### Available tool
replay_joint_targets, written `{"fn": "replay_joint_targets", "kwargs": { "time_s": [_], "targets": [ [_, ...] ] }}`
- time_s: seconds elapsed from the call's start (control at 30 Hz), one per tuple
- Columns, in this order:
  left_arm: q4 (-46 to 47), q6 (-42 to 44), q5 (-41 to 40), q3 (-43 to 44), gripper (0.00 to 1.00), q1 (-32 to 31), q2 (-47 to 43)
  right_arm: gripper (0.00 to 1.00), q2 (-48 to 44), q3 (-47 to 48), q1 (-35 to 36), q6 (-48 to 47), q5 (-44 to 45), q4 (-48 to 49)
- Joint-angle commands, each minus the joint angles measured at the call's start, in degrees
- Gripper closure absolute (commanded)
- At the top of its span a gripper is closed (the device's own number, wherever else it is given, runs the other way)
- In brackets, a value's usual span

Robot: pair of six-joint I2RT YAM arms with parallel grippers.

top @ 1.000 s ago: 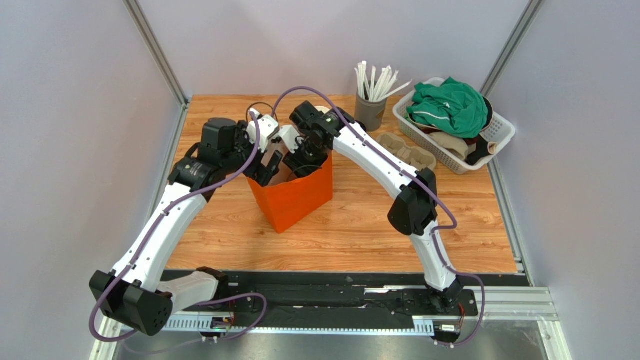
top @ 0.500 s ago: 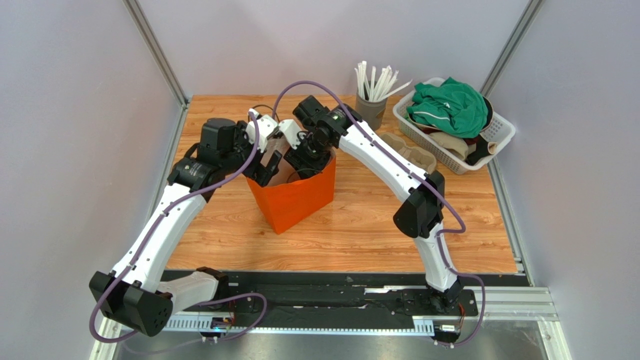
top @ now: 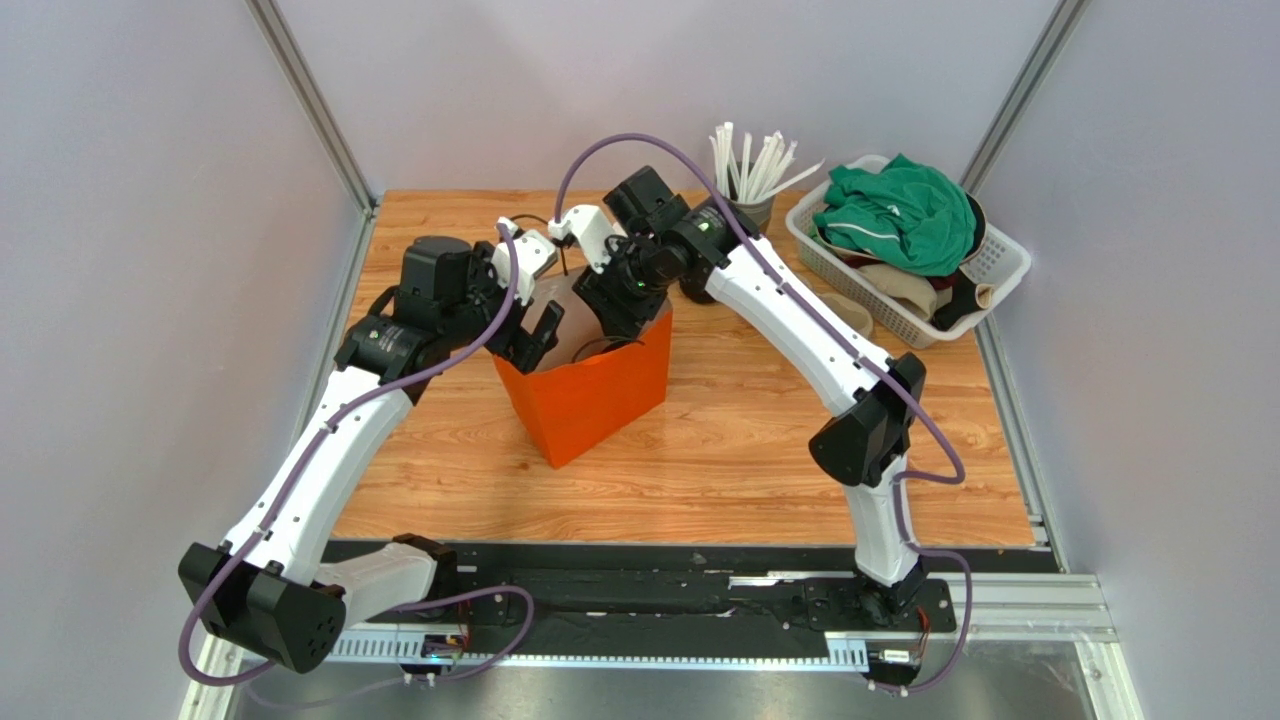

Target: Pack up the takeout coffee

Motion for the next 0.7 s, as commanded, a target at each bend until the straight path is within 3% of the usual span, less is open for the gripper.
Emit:
{"fn": "replay_joint_targets", "kwargs": {
  "time_s": [0.0,0.47,0.67],
  "targets": [
    [0.32,0.29,0.18,-0.66,0.01,0.54,-1.09,0.48,-5.23,0.2,-0.39,-0.41,1.61,3.91],
    [-0.12,0.64,1.84,-0.39,0.01,0.55,-0.92,0.48,-12.08,-2.08,-0.48,0.73,4.42,10.33],
    [-1.61,1.87,7.47,0.13,0.01,0.55,-1.01,0.46,-15.07,-4.36,-0.65,0.73,7.67,13.49]
  ]
}}
